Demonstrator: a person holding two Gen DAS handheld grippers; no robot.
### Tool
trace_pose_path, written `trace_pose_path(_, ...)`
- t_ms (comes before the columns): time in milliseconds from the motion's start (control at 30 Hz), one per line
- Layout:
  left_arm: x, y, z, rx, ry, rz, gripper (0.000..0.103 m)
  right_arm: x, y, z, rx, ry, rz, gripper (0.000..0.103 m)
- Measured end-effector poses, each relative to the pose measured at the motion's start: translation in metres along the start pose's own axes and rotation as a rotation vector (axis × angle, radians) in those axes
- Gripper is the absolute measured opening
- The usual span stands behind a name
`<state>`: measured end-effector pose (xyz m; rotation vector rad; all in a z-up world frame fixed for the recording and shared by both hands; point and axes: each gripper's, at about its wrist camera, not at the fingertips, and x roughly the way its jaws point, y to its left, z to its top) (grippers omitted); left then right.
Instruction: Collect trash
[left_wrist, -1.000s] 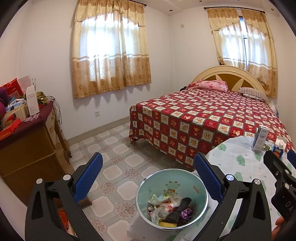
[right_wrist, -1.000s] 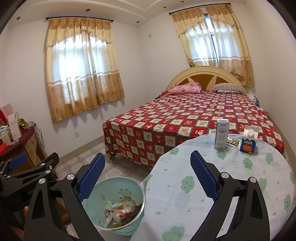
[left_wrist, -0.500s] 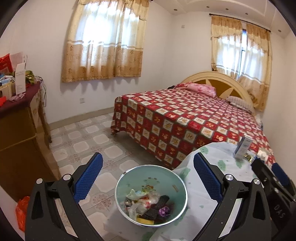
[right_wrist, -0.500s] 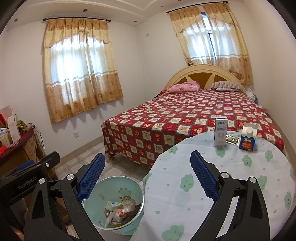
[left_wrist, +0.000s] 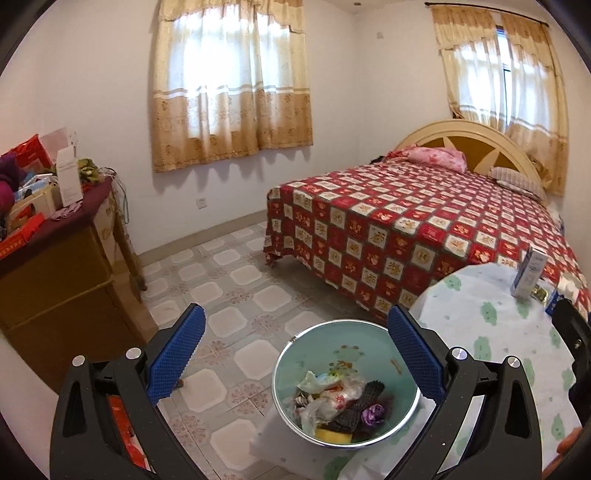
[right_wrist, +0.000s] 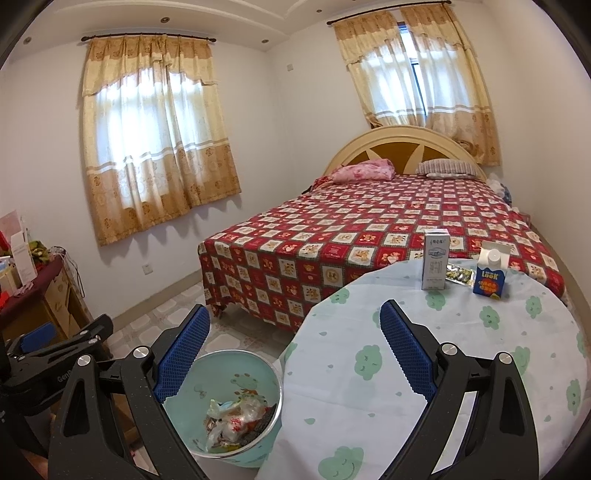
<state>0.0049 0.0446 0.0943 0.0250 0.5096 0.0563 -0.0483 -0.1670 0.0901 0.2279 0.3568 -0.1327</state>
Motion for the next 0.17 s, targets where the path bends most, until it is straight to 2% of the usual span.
trace_pose_path(167, 0.0057, -0.0021, -0.0045, -0.003, 0.015, -0.032, 0.097, 0.0047, -0.0071, -0.0006, 0.002, 0.007, -0.041, 0.092)
